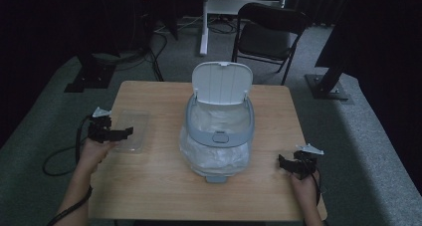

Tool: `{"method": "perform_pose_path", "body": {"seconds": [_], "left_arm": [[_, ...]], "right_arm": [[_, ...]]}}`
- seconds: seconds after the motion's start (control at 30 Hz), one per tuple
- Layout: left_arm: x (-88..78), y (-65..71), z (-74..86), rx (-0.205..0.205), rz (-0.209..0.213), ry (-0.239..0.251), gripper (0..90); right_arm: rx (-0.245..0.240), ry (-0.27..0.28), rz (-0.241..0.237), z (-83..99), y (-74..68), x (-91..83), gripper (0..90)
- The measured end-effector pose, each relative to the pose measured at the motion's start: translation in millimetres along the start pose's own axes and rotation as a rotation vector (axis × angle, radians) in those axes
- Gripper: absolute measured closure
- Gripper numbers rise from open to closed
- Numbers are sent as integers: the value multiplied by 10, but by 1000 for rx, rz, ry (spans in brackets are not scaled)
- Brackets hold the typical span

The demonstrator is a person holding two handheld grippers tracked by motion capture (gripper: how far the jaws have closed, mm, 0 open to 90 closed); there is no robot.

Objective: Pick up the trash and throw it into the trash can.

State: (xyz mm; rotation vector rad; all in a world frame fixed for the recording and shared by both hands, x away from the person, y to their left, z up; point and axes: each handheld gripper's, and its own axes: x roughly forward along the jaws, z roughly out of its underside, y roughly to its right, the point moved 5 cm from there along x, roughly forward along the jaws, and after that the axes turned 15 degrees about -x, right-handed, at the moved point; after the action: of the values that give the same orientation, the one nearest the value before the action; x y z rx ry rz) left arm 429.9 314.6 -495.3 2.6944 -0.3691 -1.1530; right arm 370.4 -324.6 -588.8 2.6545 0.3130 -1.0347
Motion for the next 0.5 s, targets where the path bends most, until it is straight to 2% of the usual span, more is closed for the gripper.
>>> {"method": "perform_pose_path", "body": {"seconds": [0.23, 0.37, 0.5], "left_arm": [[223, -168, -180, -28, 14, -24, 34], [317, -256, -261, -15, -12, -45, 34], [404, -351, -331, -62, -21, -64, 34]], "right_arm": [[1, -1, 1, 1, -1, -1, 126], [2, -1, 1, 1, -2, -2, 126], [2, -1, 1, 2, -2, -2, 126]]}}
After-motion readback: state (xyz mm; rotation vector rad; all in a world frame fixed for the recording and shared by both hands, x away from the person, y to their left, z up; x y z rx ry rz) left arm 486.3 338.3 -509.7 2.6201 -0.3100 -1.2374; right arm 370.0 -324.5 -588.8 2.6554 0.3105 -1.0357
